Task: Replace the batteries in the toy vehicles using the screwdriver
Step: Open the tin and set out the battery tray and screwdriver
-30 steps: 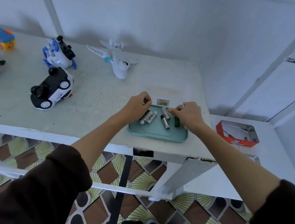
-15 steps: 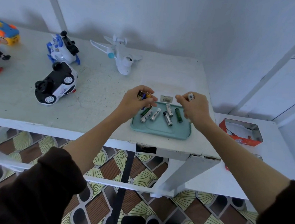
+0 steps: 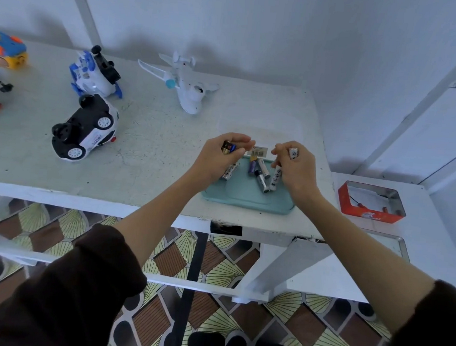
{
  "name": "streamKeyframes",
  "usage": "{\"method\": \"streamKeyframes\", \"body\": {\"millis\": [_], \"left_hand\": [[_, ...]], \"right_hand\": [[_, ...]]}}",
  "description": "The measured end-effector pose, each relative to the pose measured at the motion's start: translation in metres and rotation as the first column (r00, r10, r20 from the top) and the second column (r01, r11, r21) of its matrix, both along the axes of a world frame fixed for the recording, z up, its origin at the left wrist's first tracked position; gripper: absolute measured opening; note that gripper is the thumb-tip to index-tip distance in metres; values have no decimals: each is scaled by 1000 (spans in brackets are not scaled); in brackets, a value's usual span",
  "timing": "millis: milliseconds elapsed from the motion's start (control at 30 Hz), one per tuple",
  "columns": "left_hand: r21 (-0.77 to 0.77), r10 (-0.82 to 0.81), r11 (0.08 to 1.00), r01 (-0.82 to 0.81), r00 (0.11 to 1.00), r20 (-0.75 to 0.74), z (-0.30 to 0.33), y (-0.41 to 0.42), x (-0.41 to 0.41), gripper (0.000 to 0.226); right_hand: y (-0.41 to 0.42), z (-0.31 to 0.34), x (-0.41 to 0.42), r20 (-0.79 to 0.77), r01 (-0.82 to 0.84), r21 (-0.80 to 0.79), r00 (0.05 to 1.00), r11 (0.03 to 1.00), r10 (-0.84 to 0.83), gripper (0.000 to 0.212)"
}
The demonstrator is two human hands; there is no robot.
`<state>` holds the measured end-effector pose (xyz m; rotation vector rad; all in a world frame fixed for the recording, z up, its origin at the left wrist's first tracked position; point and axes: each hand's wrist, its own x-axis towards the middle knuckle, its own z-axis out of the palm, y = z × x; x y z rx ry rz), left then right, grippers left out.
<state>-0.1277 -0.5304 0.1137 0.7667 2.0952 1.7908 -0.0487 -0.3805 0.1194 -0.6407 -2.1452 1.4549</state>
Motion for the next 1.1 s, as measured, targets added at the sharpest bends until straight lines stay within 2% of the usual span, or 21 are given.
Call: {"method": "streamKeyframes", "body": {"millis": [100,200,367,500,633,800,867,967,1033,1100], "left_hand": [[33,-39,999,37,999,35,4,-2,0,23],[-20,-108,994,108,994,5,4,-2,3,22],[-67,-138,988,136,990,-23,2,0,11,25],[-89,-175,981,171,984,-43,-3,3,17,33],[-122,-95,989,80,987,-126,-8,5,14,31],[-143,73,984,-105,974,-213,-9,4,8,9],[-222,45,970,-104,965,-258,-6,3,6,11],[-488,-116,870,-66,936,-333,0,2,3,17],[-622,-221,782,-45,913,-343,5,2,1,24],[-657,-299,753,14,898,-323,11,1,-1,31]], "right_hand": [[4,8,-2,-34,41,-2,999,999,-41,13],[6,15,-1,-93,36,-51,995,998,-41,15],[-8,17,7,-159,-167,-227,978,960,132,15],[-18,1,15,-121,-235,-236,970,943,211,19],[-9,-6,14,-84,-204,-167,978,965,192,22],[-5,-6,14,-47,-195,-154,981,969,190,25],[-4,-6,15,-19,-148,-73,989,986,147,17],[1,-1,16,74,-210,148,977,967,201,9],[1,3,18,152,-330,150,939,932,308,8],[-1,8,20,198,-401,94,904,911,378,9]]}}
